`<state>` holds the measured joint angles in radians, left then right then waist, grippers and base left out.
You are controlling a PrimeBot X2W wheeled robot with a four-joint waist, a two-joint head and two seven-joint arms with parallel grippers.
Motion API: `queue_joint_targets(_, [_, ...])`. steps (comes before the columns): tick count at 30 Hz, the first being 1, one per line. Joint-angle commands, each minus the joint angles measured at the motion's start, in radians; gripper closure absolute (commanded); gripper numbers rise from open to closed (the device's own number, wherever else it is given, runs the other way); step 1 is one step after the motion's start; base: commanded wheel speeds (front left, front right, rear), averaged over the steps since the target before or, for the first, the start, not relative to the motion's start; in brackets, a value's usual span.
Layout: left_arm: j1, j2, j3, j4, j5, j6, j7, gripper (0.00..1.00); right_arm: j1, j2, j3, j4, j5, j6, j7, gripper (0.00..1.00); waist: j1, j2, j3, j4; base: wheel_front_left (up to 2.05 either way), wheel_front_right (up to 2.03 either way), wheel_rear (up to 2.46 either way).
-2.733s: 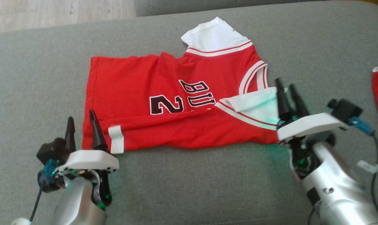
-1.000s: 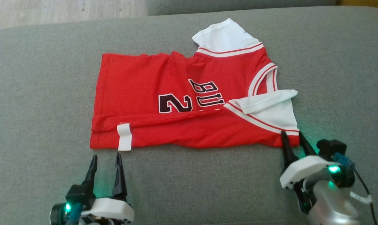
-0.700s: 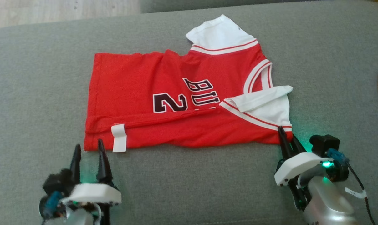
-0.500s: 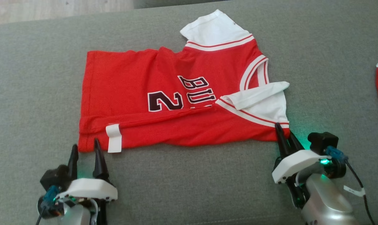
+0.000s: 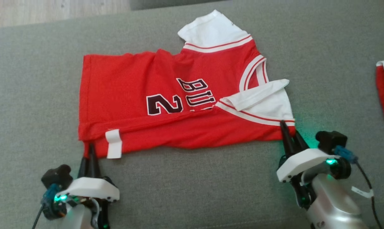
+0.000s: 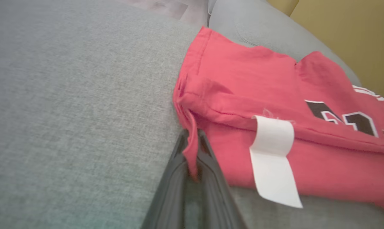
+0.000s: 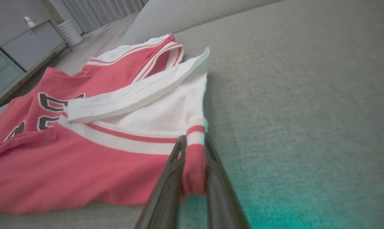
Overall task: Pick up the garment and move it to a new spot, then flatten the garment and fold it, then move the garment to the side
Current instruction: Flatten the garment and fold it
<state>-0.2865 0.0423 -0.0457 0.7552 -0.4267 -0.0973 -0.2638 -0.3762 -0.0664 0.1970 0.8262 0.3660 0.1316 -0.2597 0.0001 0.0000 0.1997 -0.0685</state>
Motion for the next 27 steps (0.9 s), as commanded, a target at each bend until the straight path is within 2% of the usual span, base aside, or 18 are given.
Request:
queue_joint_targets(1, [-0.012,0.008,0.011,-0.014,-0.004,-0.008,0.002,1.0,0.005,-0.011,0.011,-0.026,0.016,-0.001,-0.002,1.0,-0.0001,0.0,-0.022,0.003,0.0,0.0,0.0])
queue_joint_targets(6, [-0.033,0.008,0.061,-0.083,0.006,-0.019,0.002,1.0,-0.046,-0.045,0.007,-0.045,0.071,-0.001,-0.002,1.0,-0.0001,0.0,-0.104,0.007,0.0,0.0,0.0])
queue_joint_targets(12, [-0.016,0.008,0.122,-0.106,0.047,-0.025,0.002,1.0,-0.102,-0.112,0.069,-0.03,0.148,-0.001,0.014,1.0,-0.0001,0.0,-0.188,0.004,0.0,0.0,0.0])
queue_joint_targets(20, [0.129,0.008,0.083,-0.048,-0.013,-0.016,0.002,1.0,0.025,-0.188,0.123,-0.04,0.256,-0.001,0.057,1.0,-0.0001,0.0,-0.196,-0.006,0.0,0.0,0.0])
queue_joint_targets(21, [0.141,0.008,0.075,-0.048,-0.019,-0.01,0.002,0.61,0.04,-0.191,0.126,-0.039,0.264,-0.001,0.057,0.54,-0.0001,0.0,-0.19,-0.007,0.0,0.0,0.0])
queue_joint_targets(22, [0.15,0.008,0.067,-0.046,-0.024,-0.004,0.002,0.0,0.053,-0.192,0.127,-0.038,0.27,-0.001,0.055,0.0,-0.0001,0.0,-0.185,-0.007,0.0,0.0,0.0])
queue_joint_targets(27, [0.122,0.008,0.043,-0.078,0.009,0.027,0.002,0.0,0.054,-0.198,0.14,-0.042,0.246,-0.001,0.027,0.0,-0.0001,0.0,-0.141,-0.001,0.0,0.0,0.0])
